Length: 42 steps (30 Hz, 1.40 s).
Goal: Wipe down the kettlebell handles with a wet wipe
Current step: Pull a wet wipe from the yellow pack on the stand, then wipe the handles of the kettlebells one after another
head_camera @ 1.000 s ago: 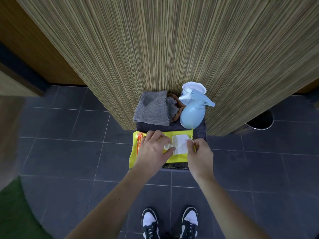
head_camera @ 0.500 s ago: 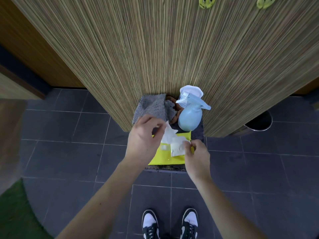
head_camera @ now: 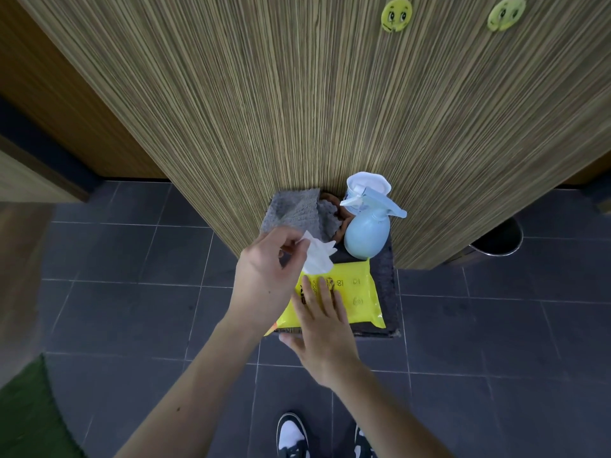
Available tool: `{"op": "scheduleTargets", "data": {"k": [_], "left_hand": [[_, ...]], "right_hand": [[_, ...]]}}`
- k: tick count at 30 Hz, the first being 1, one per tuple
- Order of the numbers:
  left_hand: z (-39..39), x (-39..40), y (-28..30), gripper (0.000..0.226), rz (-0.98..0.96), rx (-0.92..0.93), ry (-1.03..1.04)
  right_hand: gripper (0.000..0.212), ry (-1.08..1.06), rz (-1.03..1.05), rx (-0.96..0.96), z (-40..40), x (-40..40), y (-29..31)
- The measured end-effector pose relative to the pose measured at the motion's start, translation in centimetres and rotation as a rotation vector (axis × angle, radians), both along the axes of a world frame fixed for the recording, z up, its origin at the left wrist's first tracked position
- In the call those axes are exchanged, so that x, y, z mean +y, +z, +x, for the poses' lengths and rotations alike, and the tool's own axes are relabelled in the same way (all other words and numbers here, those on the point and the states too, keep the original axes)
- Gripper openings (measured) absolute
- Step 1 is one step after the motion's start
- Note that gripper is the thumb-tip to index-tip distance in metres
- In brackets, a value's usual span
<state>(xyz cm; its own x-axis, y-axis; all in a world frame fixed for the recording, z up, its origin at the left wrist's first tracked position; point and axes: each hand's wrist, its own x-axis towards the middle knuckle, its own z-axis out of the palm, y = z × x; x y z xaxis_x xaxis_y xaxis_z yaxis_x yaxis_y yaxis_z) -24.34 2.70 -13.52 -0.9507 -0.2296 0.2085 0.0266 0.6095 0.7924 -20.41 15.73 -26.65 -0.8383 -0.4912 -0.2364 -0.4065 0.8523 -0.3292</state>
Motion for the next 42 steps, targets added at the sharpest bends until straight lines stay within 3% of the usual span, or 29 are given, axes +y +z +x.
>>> {"op": "scheduleTargets", "data": {"k": [3,7,10,14,17,22,24,27,29,31,34,37,42], "left_hand": [[0.1,-0.2,0.2,0.002,-0.002,-0.017,-0.01],[0.2,0.4,1.2,0.004,0.017,-0.039,-0.024],[0.6,1.4,2.4,0.005,0.009,-0.066,-0.047],[1.2,3.9,5.2,0.005,-0.024,-0.1,-0.206],[1.9,7.4,9.0,0.005,-0.061,0.015,-0.395],[5.3,16.3,17.3,0.012,0.0,0.147,-0.569],[6.3,20.9,19.4,0.016,-0.017,0.151,-0.665],[8.5,27.3,22.1,0.017,-0.121,0.149,-0.844],[11.2,32.0,25.0,0.013,-0.088,0.169,-0.878],[13.4,34.7,26.7,0.011,-0.061,0.149,-0.896],[17.0,41.7,28.8,0.031,-0.142,0.066,-1.034],[22.2,49.5,31.2,0.01,-0.122,0.021,-1.104],[32.0,62.0,35.0,0.007,0.025,0.03,-1.222]], "right_hand": [[0.084,0.067,0.145,-0.019,-0.1,-0.3,0.3],[0.082,0.023,0.072,-0.093,-0.6,0.3,1.8],[0.076,-0.138,-0.059,-0.044,0.3,3.0,3.2],[0.072,-0.333,-0.07,-0.019,2.9,10.0,7.0],[0.078,-0.554,-0.064,0.002,6.7,16.9,11.2],[0.064,-0.932,0.014,0.137,15.0,29.1,19.4],[0.055,-1.074,0.074,0.087,18.4,34.2,22.8],[0.058,-1.237,0.095,0.151,24.1,40.8,26.8],[0.057,-1.382,0.108,0.207,28.2,44.6,29.3],[0.056,-1.437,0.08,0.266,31.0,47.1,31.1],[0.056,-1.505,0.065,0.294,37.5,52.1,34.4],[0.055,-1.54,0.044,0.349,44.6,57.3,37.6],[0.057,-1.596,0.053,0.399,54.0,65.0,41.6]]}}
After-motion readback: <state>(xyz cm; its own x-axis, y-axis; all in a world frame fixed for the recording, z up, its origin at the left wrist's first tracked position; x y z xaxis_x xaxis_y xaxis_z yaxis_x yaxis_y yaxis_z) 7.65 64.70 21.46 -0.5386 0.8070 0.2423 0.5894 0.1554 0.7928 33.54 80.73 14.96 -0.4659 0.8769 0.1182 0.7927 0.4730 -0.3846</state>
